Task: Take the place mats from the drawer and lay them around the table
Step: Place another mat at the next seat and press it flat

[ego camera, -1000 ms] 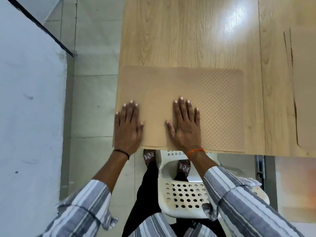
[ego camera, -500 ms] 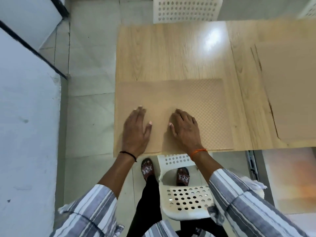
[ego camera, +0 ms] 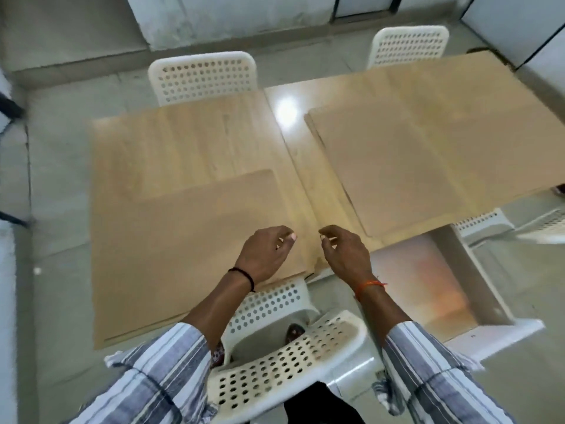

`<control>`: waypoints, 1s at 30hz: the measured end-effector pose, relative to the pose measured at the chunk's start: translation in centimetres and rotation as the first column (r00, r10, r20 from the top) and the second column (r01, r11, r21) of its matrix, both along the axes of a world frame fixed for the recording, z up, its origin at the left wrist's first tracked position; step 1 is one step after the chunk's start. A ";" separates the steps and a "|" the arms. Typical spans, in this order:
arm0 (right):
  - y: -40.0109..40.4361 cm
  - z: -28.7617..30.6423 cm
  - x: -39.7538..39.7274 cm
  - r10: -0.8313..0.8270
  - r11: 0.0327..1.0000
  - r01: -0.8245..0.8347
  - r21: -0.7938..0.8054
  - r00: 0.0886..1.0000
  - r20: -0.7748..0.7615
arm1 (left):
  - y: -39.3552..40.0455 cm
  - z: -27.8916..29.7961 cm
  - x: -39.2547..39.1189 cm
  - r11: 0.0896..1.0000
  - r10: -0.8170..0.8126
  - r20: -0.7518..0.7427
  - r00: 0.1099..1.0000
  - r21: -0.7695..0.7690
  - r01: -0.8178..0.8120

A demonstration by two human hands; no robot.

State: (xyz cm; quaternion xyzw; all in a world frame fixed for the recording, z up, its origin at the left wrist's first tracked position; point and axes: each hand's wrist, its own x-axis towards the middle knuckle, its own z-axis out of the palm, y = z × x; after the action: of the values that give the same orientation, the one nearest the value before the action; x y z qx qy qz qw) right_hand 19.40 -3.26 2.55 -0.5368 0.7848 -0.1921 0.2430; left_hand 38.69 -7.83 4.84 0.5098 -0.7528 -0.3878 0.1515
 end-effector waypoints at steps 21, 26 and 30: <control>-1.3 -1.1 -17.6 -0.648 0.667 0.680 0.305 0.327 0.688 | -0.8 0.0 -21.0 0.501 0.635 -0.208 0.744 0.844 -0.191; -1.6 -1.6 -18.5 -0.659 0.598 0.709 0.374 0.170 0.733 | -0.9 -0.4 -21.8 0.318 0.803 -0.160 0.574 0.930 -0.185; -1.5 -1.6 -18.3 -0.684 0.605 0.712 0.356 0.236 0.690 | -0.8 -0.8 -22.1 0.256 0.838 -0.128 0.530 0.951 -0.175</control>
State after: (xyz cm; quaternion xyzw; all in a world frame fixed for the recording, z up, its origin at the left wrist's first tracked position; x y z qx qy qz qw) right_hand 1.15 -4.79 0.92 0.0054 0.7476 -0.5026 0.4341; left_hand 16.60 -8.62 4.09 0.5779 -0.1184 -0.7703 0.2422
